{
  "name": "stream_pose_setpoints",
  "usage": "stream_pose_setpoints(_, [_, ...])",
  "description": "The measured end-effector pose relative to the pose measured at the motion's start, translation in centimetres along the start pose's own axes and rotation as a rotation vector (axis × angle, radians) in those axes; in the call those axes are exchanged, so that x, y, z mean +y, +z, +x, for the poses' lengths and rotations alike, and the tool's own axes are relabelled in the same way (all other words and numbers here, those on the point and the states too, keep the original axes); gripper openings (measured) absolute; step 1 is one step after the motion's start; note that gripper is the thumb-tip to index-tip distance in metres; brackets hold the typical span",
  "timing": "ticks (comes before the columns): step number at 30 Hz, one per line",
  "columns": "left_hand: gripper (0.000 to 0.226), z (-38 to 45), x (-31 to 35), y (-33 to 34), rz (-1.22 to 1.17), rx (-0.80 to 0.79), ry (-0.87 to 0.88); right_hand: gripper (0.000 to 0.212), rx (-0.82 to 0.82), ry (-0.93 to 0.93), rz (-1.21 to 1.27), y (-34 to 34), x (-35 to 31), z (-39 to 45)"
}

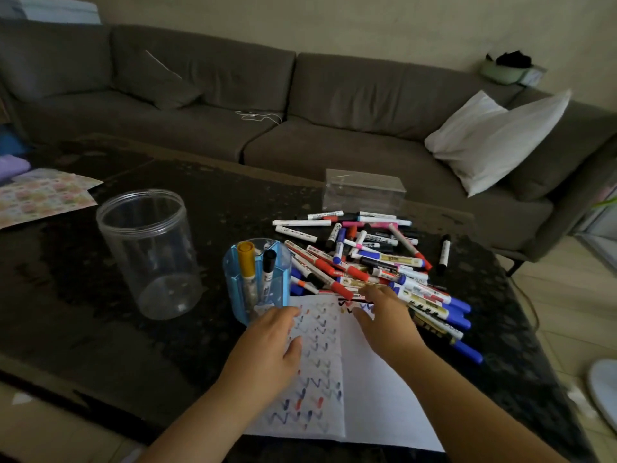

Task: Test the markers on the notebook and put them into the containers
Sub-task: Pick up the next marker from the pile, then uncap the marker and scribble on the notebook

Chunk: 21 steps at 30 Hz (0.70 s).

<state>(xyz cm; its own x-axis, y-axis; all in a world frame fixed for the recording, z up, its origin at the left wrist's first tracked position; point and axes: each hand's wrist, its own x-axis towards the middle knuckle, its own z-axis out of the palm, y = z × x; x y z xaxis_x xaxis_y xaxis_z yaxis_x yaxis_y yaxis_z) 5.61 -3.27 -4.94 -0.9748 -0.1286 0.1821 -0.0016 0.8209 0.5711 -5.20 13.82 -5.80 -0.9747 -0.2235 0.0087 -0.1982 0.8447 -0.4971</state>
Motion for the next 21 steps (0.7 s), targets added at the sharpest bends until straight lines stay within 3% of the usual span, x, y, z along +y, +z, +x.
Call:
stream_pose_setpoints(8, [0.043,1.2,0.8,1.6,-0.052,-0.026,-0.039,0.038,0.034,-0.068,-0.157,2.2,-1.4,3.3])
stream_pose_setpoints(13, [0.043,1.3,1.0,1.9,-0.068,-0.028,-0.061,0.027,0.101,-0.077,-0.095,2.4,-1.5,4.1])
stream_pose_setpoints(17, [0.038,0.8,1.1,1.5,-0.135,-0.011,-0.074,0.017,0.242,-0.105,0.126,0.3,-1.2,2.6])
stream_pose_setpoints(19, [0.034,0.5,1.3,1.2,-0.187,0.0,-0.088,0.005,0.289,-0.076,0.326,-1.8,-1.3,1.3])
stream_pose_setpoints(21, [0.029,0.1,1.8,1.0,-0.241,0.026,-0.104,0.007,0.268,-0.033,0.554,-3.8,-1.7,-0.6])
